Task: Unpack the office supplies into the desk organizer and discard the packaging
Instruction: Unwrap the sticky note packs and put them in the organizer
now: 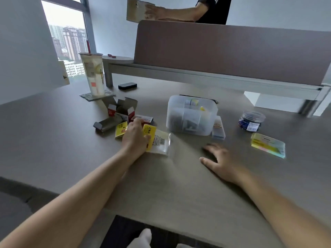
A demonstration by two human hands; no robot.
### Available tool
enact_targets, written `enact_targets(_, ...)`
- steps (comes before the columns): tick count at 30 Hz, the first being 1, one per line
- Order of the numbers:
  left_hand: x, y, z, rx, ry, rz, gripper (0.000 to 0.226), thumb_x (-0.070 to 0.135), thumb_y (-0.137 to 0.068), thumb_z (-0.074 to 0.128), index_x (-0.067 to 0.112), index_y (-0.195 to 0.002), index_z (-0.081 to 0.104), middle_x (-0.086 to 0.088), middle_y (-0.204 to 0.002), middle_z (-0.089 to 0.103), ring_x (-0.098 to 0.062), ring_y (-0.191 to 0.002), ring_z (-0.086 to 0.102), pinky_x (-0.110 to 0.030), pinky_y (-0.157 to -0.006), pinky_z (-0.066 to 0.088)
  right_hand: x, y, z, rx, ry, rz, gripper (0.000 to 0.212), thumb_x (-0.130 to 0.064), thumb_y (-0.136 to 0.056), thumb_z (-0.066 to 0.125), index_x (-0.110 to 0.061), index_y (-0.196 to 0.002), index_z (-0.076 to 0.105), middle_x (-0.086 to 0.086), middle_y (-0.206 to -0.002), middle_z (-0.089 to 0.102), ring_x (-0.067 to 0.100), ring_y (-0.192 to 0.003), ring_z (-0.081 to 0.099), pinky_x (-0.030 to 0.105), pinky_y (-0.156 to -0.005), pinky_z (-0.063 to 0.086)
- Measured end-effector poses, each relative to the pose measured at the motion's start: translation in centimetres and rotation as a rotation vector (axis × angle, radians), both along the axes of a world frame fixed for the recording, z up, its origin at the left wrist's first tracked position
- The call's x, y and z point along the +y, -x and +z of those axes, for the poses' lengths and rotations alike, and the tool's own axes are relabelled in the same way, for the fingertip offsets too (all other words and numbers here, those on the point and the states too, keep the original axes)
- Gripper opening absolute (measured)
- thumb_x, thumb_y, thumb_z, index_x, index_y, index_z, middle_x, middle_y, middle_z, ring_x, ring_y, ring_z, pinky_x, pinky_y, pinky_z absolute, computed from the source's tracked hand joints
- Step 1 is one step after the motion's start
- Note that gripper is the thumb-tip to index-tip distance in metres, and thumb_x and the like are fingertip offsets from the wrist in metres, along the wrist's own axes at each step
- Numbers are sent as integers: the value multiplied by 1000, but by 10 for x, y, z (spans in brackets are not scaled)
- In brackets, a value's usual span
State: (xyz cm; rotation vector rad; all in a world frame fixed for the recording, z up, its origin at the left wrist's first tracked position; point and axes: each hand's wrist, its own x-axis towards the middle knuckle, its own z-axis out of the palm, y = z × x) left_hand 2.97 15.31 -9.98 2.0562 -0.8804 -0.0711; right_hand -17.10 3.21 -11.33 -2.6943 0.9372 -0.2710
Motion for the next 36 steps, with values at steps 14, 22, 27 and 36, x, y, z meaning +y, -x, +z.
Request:
enact_targets(14, 10, -3, -11, -404, -722, -233, 87, 72, -76, 32, 23, -144, 10, -2, -156, 2, -24, -143, -12, -48, -114, -9, 3, 3, 2, 6, 44, 9, 50, -40, -90, 42, -18, -135, 36, 4, -146, 32, 20, -135, 28, 29, -108, 23)
enact_targets(22, 6, 12, -2, -617, -435, -258, 92, 63, -76, 50, 18, -144, 8, -5, -156, 3, -23, -144, -4, -41, -117, -2, -21, 25, 3, -170, 15, -138, 51, -27, -84, 58, -9, -129, 43, 11, -137, 41, 27, -126, 39, 32, -103, 31)
enact_targets(27, -25, 59, 5, -462, -278, -592, 77, 49, -79, 57, 22, -142, 21, 2, -152, 22, -16, -140, 17, -31, -113, 19, -68, 75, 4, -180, 87, -430, 57, -25, -82, 61, -9, -132, 38, 13, -142, 36, 29, -130, 33, 37, -106, 28)
enact_targets(36, -63, 76, -9, -460, -505, -679, 80, 68, -74, 47, 25, -139, 27, 3, -149, 27, -17, -138, 21, -29, -113, 14, -95, 93, 7, -194, 34, -472, 48, -30, -80, 64, -22, -125, 52, 14, -127, 57, 33, -114, 51, 31, -89, 40)
